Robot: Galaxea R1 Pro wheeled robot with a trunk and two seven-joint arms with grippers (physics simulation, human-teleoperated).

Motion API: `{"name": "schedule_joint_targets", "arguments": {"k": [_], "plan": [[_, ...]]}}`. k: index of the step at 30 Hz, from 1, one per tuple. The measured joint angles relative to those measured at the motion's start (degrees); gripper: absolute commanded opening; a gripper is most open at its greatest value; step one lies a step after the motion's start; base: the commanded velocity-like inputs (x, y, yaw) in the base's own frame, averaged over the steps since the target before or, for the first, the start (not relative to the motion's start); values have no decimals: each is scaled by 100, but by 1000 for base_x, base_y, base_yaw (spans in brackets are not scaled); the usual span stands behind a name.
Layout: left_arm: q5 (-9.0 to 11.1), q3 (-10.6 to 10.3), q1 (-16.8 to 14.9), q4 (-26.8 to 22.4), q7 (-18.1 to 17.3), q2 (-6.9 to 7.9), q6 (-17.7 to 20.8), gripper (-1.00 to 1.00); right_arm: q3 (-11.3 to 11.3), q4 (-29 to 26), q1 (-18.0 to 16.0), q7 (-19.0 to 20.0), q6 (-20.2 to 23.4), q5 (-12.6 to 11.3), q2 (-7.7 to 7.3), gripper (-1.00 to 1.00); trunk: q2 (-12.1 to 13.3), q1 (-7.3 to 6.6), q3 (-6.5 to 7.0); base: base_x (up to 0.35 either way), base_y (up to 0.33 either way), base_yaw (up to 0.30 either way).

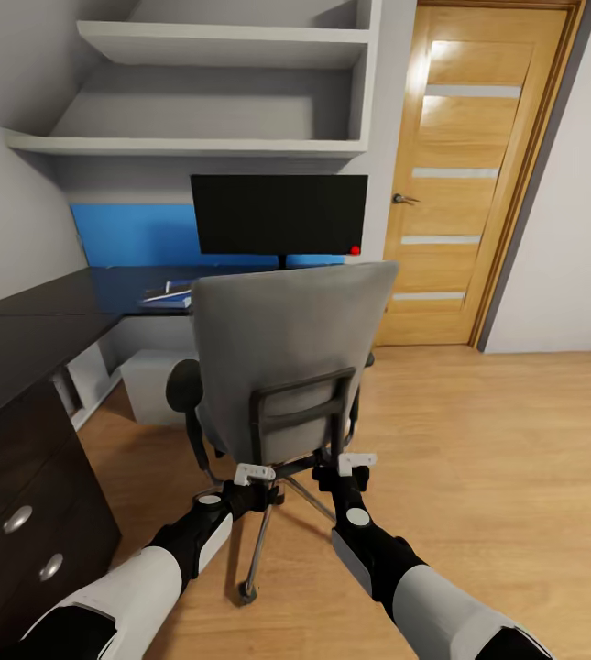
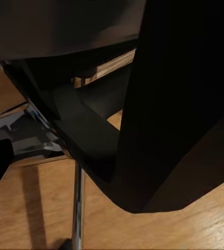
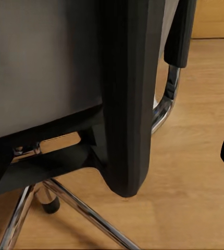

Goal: In the bedroom, organize the workspace by keeping the computer under the desk, ensuring the monitor is on the desk, placing the keyboard on the desk next to the monitor, placing the mouse on the desk next to the keyboard, moving the folder from the swivel chair onto the desk next to the mouse, stacking the notebook on top of the folder with the pen on top of the notebook, and positioning the swivel chair next to the desk.

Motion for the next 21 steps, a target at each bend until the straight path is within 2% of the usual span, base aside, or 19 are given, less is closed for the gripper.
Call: {"name": "schedule_joint_targets", "arguments": {"k": [9,15,21], "plan": [[-3,7,0,0,0,6,0,100,0,0,0,0,0,0,0,100,0,0,0,327,2,0],[-10,14,-1,2,9,8,5,100,-2,0,1,1,0,2,0,100,0,0,0,317,93,0],[-10,27,-3,-3,14,-1,8,100,0,1,1,0,0,0,0,100,0,3,1,100,20,0]]}}
